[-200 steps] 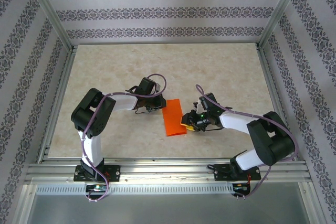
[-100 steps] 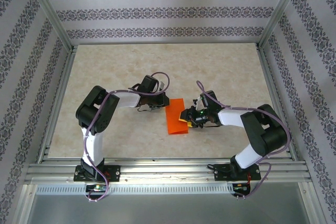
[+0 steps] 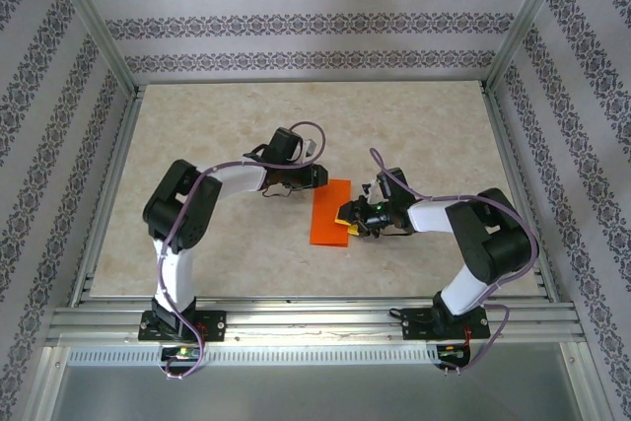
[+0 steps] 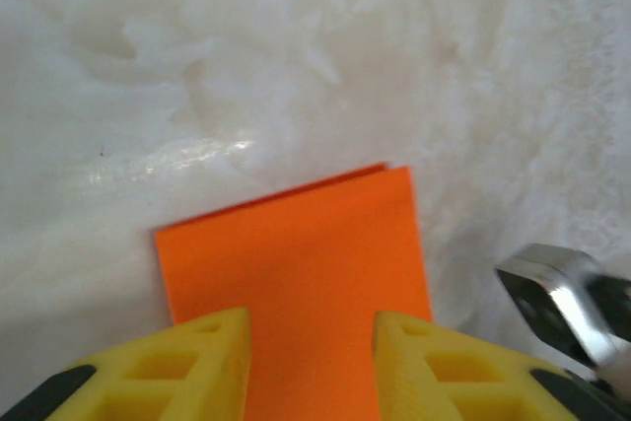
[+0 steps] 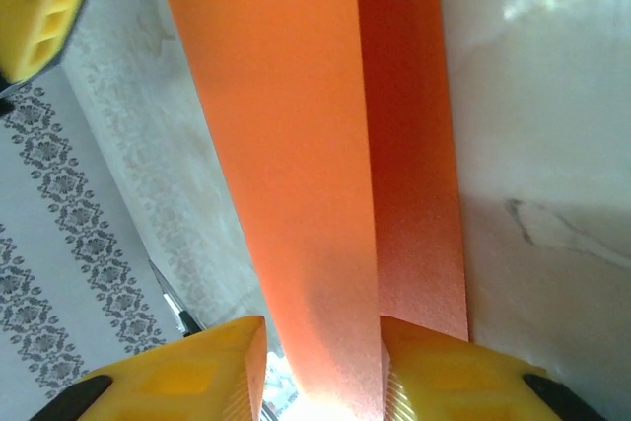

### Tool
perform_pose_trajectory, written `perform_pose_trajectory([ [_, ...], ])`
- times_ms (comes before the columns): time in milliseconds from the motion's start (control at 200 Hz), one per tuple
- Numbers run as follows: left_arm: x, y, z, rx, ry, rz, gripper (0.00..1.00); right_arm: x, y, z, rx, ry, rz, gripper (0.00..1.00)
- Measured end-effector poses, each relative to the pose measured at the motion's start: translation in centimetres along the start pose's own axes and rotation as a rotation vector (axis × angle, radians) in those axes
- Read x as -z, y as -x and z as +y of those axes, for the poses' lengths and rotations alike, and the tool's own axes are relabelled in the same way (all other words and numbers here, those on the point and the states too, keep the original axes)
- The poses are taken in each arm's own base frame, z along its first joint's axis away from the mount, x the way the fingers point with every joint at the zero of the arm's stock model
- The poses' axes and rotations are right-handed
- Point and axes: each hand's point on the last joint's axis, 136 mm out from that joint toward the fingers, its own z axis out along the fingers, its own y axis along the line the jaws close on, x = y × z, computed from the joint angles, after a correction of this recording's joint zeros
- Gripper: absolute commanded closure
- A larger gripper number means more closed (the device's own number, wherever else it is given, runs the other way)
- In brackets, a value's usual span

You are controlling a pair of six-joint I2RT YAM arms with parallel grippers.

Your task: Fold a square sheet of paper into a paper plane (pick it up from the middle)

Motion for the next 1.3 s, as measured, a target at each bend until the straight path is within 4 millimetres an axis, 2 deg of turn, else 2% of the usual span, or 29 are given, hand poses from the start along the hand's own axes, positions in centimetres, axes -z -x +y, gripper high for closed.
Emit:
perform_pose_trajectory([
  [150, 5.0, 1.2, -3.4, -0.079, -0.046, -0.117, 0.52, 0.2, 0.6, 0.3, 0.004, 0.016, -0.019, 0.71],
  [230, 6.9, 1.2, -4.4, -0.109, -0.061, -0.175, 0.52, 0.3, 0.8, 0.4, 0.007, 0.021, -0.024, 0.71],
  [345, 7.9, -1.4, -5.0, -0.179, -0.047, -0.2, 0.52, 0.3, 1.1, 0.5, 0.008, 0.025, -0.028, 0.71],
  [435, 7.3, -4.6, -5.7, -0.28, -0.012, -0.177, 0.54, 0.4, 1.3, 0.6, 0.008, 0.029, -0.034, 0.72],
  [550, 6.0, -9.2, -7.2, -0.479, 0.021, -0.133, 0.51, 0.4, 1.4, 0.8, 0.012, 0.033, -0.036, 0.74],
  [634, 5.1, -12.1, -7.7, -0.633, 0.055, -0.105, 0.44, 0.4, 1.5, 0.9, 0.013, 0.035, -0.038, 0.74],
  [779, 3.8, -15.5, -8.5, -0.914, 0.119, -0.079, 0.41, 0.4, 1.5, 0.9, 0.013, 0.036, -0.038, 0.74],
  [889, 2.5, -17.6, -8.2, -1.071, 0.164, -0.042, 0.39, 0.4, 1.5, 0.9, 0.014, 0.037, -0.039, 0.74],
  [979, 1.6, -18.4, -7.5, -1.152, 0.205, -0.015, 0.38, 0.4, 1.5, 0.9, 0.015, 0.038, -0.04, 0.74],
  [1074, 0.7, -18.4, -6.8, -1.203, 0.258, 0.001, 0.37, 0.4, 1.6, 1.0, 0.017, 0.04, -0.042, 0.74],
  [1304, -1.0, -16.5, -7.0, -1.266, 0.353, -0.028, 0.37, 0.4, 1.6, 1.0, 0.012, 0.04, -0.041, 0.74],
])
